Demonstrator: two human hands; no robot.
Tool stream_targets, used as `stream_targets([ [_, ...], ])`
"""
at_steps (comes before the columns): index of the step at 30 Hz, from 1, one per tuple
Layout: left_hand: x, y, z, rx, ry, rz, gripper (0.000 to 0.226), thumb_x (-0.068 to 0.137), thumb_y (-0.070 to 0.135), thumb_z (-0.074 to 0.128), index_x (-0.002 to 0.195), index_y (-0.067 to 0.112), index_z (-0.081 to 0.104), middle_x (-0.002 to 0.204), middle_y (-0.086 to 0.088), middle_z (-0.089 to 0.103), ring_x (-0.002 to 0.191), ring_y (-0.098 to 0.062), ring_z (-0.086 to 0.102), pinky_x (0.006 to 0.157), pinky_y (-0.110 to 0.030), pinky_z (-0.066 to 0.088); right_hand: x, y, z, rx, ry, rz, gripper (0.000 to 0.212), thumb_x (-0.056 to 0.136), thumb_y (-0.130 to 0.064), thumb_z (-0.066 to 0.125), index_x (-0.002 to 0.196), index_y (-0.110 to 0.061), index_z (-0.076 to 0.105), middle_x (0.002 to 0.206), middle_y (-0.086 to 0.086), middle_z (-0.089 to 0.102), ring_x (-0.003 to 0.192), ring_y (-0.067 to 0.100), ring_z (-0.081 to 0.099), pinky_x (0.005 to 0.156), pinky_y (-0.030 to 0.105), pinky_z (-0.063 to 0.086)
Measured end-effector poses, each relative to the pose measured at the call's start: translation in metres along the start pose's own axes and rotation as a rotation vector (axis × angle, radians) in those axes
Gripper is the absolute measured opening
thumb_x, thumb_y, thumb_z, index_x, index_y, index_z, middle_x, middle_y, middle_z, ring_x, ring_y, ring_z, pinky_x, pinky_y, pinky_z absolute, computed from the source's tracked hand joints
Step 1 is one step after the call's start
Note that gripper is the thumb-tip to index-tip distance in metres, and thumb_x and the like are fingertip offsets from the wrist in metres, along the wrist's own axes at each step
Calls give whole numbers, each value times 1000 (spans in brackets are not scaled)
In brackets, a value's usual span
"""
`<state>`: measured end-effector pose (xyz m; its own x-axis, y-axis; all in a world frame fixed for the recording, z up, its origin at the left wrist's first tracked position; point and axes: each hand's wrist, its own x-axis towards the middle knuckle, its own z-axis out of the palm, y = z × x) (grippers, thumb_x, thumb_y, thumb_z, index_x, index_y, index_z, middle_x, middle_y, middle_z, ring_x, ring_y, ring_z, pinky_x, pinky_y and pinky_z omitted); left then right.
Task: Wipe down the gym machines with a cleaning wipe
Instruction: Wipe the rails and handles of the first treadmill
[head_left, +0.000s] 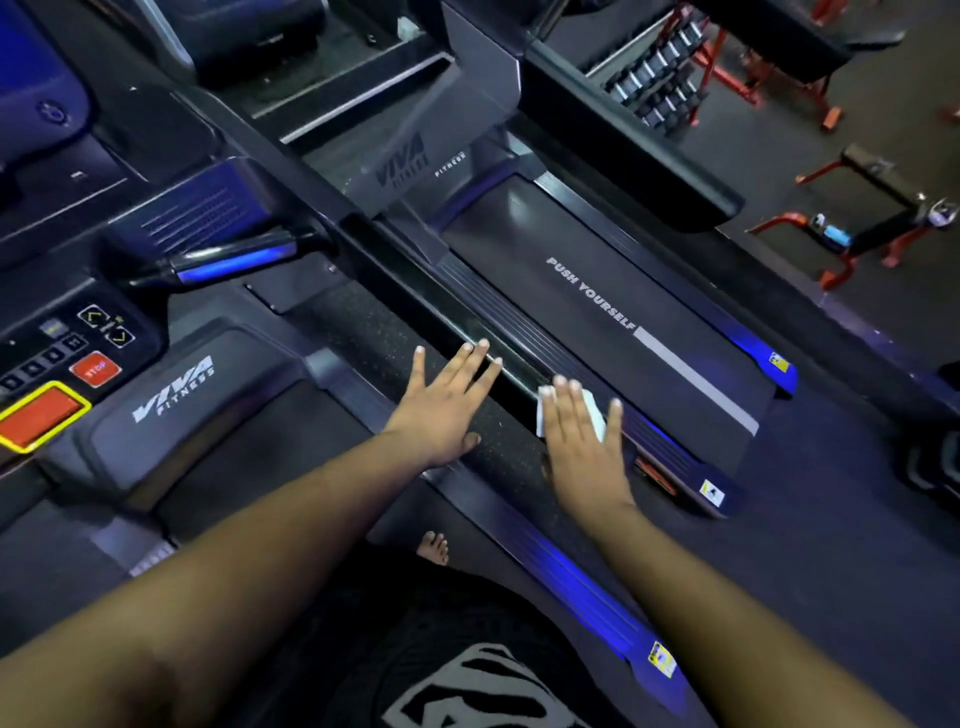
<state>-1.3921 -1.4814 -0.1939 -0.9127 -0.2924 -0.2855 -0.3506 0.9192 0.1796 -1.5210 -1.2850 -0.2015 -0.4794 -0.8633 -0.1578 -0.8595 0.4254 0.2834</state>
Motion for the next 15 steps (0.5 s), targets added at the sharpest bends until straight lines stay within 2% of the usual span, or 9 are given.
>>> stream_targets([
  [4, -4, -8, 2, -27, 24, -64, 111, 91, 50, 66, 160, 21, -16, 166, -3, -28, 155, -20, -19, 119, -71, 0, 45, -10, -18, -195, 24, -226, 85, 98, -21, 42, 158, -3, -16, 167, 16, -19, 156, 30, -11, 118, 68, 8],
  [6, -6, -14, 6, -51, 24, -103, 113, 91, 50, 66, 160, 21, -18, 166, -2, -28, 155, -20, -19, 119, -70, -1, 47, 0, -15, -296, -2, -321, 84, 99, -24, 41, 158, -5, -15, 166, 15, -23, 155, 31, -14, 118, 69, 5],
  [10, -9, -30, 17, -101, 44, -132, 113, 92, 48, 66, 159, 18, -20, 166, -4, -28, 155, -22, -19, 118, -72, -1, 30, 30, -12, -531, -158, -537, 73, 104, -32, 39, 161, -8, 1, 163, 15, -31, 151, 35, -27, 115, 74, -5],
  [12, -7, -37, 21, -121, 80, -134, 112, 92, 46, 66, 160, 17, -19, 167, -5, -27, 156, -22, -18, 118, -72, 0, 37, 28, -22, -618, -153, -580, 69, 107, -31, 30, 160, -5, -6, 161, 17, -34, 148, 35, -33, 114, 74, -9],
  [15, -3, -57, 20, -188, 139, -189, 111, 92, 44, 66, 160, 16, -18, 167, -5, -27, 156, -22, -18, 118, -72, 0, 76, -8, -40, -716, -105, -664, 70, 109, -34, 22, 157, 0, -15, 162, 18, -30, 147, 35, -33, 116, 73, -2],
])
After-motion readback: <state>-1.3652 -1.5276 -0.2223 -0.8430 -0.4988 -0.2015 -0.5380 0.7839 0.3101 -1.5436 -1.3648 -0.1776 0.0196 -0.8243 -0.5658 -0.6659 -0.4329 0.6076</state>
